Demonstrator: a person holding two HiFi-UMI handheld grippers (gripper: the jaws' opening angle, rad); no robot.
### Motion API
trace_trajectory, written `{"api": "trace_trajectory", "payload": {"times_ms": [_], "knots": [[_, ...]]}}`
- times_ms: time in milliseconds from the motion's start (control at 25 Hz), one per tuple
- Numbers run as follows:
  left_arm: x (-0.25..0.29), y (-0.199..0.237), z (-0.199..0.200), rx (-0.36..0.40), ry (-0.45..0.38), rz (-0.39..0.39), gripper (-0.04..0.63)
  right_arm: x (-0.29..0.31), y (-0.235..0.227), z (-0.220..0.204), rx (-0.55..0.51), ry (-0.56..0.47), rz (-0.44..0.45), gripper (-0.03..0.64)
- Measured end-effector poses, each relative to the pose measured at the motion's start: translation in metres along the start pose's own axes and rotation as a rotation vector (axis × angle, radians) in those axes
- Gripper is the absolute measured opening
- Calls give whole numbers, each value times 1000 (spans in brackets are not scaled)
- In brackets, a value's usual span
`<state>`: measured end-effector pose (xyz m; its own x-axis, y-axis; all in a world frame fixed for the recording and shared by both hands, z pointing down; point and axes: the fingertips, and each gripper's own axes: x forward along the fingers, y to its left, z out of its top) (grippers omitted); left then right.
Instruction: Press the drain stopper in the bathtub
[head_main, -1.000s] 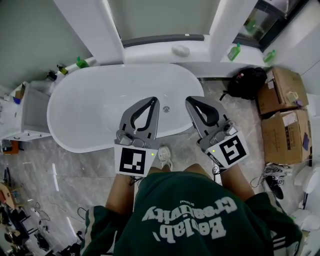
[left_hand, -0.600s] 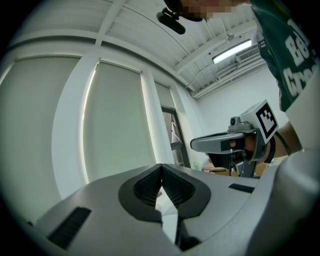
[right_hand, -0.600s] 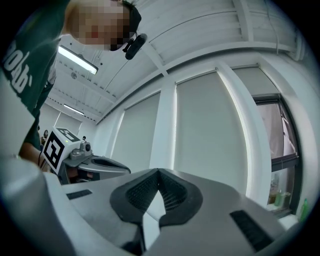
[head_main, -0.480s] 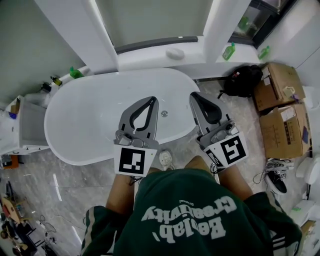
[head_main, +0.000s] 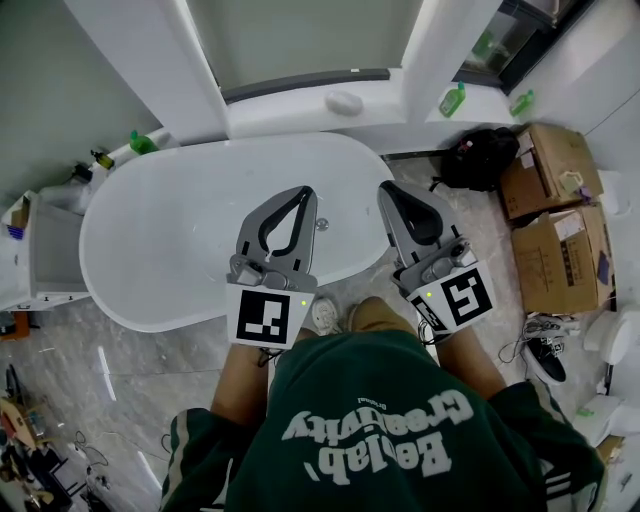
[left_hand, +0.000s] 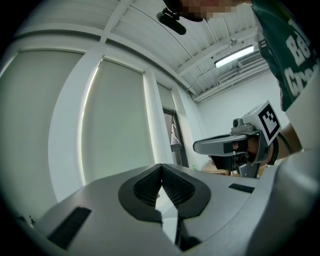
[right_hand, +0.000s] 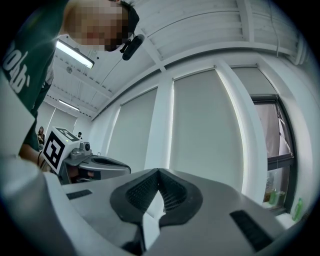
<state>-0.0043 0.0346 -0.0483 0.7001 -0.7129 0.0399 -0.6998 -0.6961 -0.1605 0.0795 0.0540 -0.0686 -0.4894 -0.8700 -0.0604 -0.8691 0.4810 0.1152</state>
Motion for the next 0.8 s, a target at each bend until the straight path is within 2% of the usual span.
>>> {"api": "trace_trajectory", "payload": {"times_ms": [280, 480, 680, 800], "knots": [[6, 14, -7, 15, 15, 25, 3, 15, -1, -7, -3, 21, -8, 15], [20, 8, -10, 5, 19, 9, 3, 20, -10, -13, -2, 30, 13, 15], [37, -4, -11, 47, 15, -16, 3, 25, -23, -25, 20, 52, 41, 15], [48, -7, -10, 51, 27, 6, 3, 28, -31, -32, 33, 54, 59, 15]]}}
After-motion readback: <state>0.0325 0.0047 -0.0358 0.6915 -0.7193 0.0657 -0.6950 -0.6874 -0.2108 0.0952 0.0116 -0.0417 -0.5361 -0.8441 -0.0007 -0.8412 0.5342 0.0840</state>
